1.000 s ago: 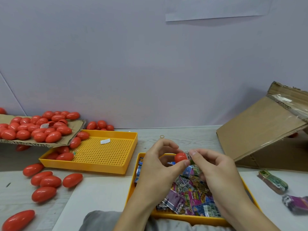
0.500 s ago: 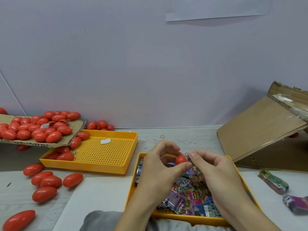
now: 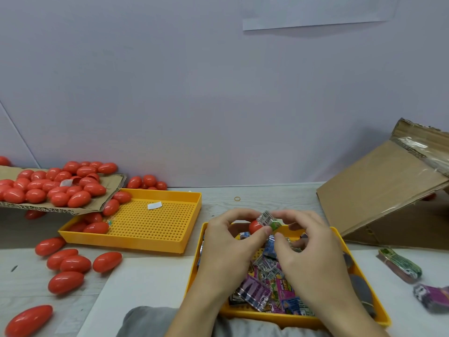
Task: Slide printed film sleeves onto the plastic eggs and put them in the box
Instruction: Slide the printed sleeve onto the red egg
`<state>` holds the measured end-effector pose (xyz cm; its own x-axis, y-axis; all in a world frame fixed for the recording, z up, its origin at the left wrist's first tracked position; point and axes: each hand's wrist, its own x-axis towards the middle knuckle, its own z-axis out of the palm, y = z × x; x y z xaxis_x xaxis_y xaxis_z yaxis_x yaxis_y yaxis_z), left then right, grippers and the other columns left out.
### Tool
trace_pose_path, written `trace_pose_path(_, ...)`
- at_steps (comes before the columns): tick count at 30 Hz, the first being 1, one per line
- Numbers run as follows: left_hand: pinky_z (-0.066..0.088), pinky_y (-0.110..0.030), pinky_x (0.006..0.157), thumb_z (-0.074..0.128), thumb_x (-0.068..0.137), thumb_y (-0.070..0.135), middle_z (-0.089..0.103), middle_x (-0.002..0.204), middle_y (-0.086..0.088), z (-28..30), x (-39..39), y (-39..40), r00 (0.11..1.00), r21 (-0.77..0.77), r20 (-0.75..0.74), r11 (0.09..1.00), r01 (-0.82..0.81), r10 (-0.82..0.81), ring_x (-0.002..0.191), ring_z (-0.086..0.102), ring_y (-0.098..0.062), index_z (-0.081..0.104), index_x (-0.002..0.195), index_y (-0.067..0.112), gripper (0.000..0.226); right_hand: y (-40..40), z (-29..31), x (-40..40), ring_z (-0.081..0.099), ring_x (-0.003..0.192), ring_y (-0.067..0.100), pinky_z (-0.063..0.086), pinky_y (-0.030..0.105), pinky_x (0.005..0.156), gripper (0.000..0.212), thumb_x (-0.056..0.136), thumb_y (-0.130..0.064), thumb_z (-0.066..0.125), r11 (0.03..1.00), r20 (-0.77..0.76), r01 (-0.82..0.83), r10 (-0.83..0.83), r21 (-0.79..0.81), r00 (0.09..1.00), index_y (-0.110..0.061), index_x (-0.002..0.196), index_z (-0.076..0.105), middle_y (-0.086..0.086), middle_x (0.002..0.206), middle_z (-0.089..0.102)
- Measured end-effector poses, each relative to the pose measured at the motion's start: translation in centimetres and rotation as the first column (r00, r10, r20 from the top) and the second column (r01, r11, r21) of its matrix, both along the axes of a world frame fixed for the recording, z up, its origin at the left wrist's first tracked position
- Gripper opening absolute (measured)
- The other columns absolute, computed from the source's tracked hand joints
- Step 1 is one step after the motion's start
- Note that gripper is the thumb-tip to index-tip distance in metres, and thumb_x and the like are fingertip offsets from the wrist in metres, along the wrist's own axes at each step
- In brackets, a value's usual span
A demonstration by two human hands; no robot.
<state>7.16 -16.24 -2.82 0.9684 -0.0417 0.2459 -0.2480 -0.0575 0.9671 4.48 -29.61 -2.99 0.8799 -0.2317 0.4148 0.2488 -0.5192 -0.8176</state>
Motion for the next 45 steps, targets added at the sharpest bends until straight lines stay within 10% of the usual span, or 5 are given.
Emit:
trace_pose_path(13,0.053,-0.018,0.066,0.083,0.077,0.009,0.076,0.087,-0.002,0.02,-0.12,-0.42,0.999,-0.01,0.001,0.999,0.041,-0.041,0.083,0.073,-0.014,0.075,0.089,0.021,0.019,0.49,-0.23,-0.25,0.048,0.095,0.005,0.04,0.018,0.072,0.044,0.072,-0.054,0.064,0.93,0.008,0.114,-0.118,-0.349,0.993,-0.033,0.11,0.057,-0.017,0.1,0.047)
trace_pose_path(21,0.054,-0.02,0.067,0.082,0.079,0.01,0.074,0.086,-0.002,0.02,-0.16,-0.49,0.999,0.007,-0.04,0.999,0.032,-0.032,0.081,0.071,-0.013,0.072,0.089,0.02,0.017,0.49,-0.22,-0.36,0.046,0.098,0.005,0.045,0.023,0.077,0.041,0.073,-0.04,0.08,0.942,0.002,0.095,-0.1,-0.321,0.995,-0.035,0.107,0.056,-0.02,0.099,0.045)
trace_pose_path(28,0.056,-0.024,0.064,0.076,0.086,0.018,0.073,0.084,-0.005,0.2,-0.56,-0.57,0.97,-0.13,-0.167,0.979,0.156,-0.177,0.077,0.075,-0.019,0.059,0.105,0.014,0.026,0.93,0.25,-0.66,0.048,0.105,0.005,0.046,0.055,0.094,0.046,0.074,-0.036,0.077,0.958,-0.035,0.032,-0.044,-0.284,0.998,-0.051,0.093,0.039,-0.024,0.103,0.042)
trace_pose_path(36,0.05,-0.019,0.059,0.07,0.091,0.021,0.073,0.071,-0.005,0.44,-0.65,-0.41,0.983,0.034,-0.058,0.984,0.176,-0.174,0.065,0.066,-0.008,0.077,0.078,0.015,0.016,0.55,-0.52,-0.17,0.048,0.1,-0.005,0.041,0.016,0.075,0.043,0.072,-0.034,0.076,0.959,0.014,-0.003,0.008,-0.283,1.0,-0.05,0.094,0.043,-0.025,0.101,0.046)
trace_pose_path(45,0.048,-0.015,0.058,0.069,0.092,0.02,0.074,0.07,0.001,0.5,-0.65,-0.46,0.982,0.038,-0.079,0.984,0.175,-0.172,0.065,0.067,-0.003,0.078,0.081,0.012,0.017,0.47,-0.46,-0.22,0.052,0.099,0.002,0.051,0.033,0.085,0.039,0.072,-0.032,0.077,0.966,0.019,-0.002,0.007,-0.259,1.0,-0.047,0.095,0.049,-0.023,0.099,0.052)
